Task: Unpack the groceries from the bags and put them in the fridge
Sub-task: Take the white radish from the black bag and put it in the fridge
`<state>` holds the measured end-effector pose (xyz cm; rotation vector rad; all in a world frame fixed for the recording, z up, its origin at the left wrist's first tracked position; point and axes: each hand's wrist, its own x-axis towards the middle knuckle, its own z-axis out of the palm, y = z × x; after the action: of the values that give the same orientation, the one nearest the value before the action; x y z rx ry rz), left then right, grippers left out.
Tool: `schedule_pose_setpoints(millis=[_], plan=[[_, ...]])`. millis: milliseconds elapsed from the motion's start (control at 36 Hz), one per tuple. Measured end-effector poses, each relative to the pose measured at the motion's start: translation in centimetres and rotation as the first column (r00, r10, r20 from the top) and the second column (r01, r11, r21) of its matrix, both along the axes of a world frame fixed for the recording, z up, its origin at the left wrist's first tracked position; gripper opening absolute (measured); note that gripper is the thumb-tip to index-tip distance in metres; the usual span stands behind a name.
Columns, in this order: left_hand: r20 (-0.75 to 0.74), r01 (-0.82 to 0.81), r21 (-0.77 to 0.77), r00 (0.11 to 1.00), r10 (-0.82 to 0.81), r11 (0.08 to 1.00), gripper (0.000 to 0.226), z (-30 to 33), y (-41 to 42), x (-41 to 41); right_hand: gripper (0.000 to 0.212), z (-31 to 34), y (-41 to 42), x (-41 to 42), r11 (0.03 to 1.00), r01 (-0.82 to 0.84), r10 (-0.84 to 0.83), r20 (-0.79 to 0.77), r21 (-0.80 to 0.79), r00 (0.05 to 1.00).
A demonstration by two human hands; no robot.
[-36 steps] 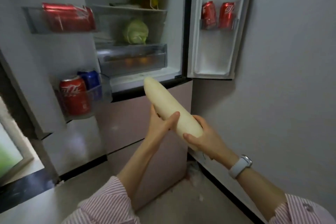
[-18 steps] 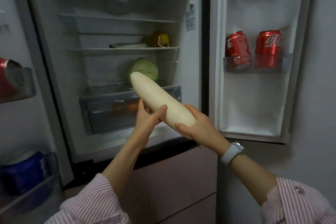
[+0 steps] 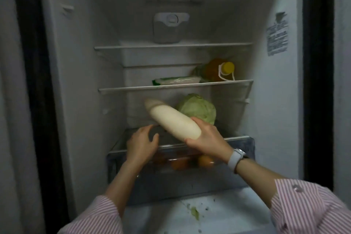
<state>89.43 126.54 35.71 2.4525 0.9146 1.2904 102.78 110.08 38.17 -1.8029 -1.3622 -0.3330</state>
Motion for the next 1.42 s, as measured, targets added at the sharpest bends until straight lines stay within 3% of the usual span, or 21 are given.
schedule_pose_setpoints(millis=[139,361,444,528,639,722,917,1083,1278,1417], plan=[[-0.199,-0.132,0.003,0.971,0.13,0.991,0.047,-1.0,4.8,1.7,0.065,0.4,5.8,2.1,0.999,-0.001,0.0,-0.012,-0.043,1.0],[-0.433,-0.27,-0.026,0.871,0.233,0.962,0.05,-1.8,5.6,2.4,0.065,-1.3,11.0,3.8,0.984,0.036,-0.041,-0.026,-0.173,0.999],[-0.466,-0.274,-0.024,0.854,0.231,0.962,0.047,-1.7,5.4,2.5,0.06,-1.4,11.4,3.8,0.995,0.036,-0.039,-0.034,-0.096,0.999],[-0.474,-0.274,-0.026,0.85,0.23,0.961,0.047,-1.7,5.3,2.4,0.058,-1.1,11.1,3.6,0.986,0.156,-0.14,0.207,-0.062,0.968],[-0.475,-0.274,-0.029,0.85,0.228,0.961,0.047,-1.7,5.2,2.4,0.04,-1.6,10.4,3.4,0.955,0.289,-0.273,0.598,0.07,0.754],[-0.476,-0.27,-0.036,0.851,0.221,0.962,0.047,-1.7,5.1,2.4,0.024,-2.1,10.4,4.1,0.954,0.257,-0.286,0.718,0.153,0.634],[-0.455,-0.275,-0.058,0.863,0.22,0.96,0.045,-1.6,4.7,2.2,0.044,-3.2,9.3,4.4,0.991,0.137,-0.102,0.618,-0.008,0.78],[-0.307,-0.283,-0.082,0.919,0.246,0.955,0.037,-1.8,4.1,1.7,0.056,-4.1,7.8,4.9,0.973,0.122,0.007,0.556,-0.195,0.831],[-0.027,-0.204,-0.046,0.979,0.203,0.978,0.036,-2.6,-0.6,1.3,0.052,-5.2,2.0,4.0,0.995,0.082,-0.052,0.386,-0.062,0.921],[0.099,-0.021,0.019,0.995,0.019,1.0,0.037,-5.2,-8.5,1.3,0.048,-7.5,-6.5,3.0,0.995,0.082,-0.093,0.281,0.053,0.955]])
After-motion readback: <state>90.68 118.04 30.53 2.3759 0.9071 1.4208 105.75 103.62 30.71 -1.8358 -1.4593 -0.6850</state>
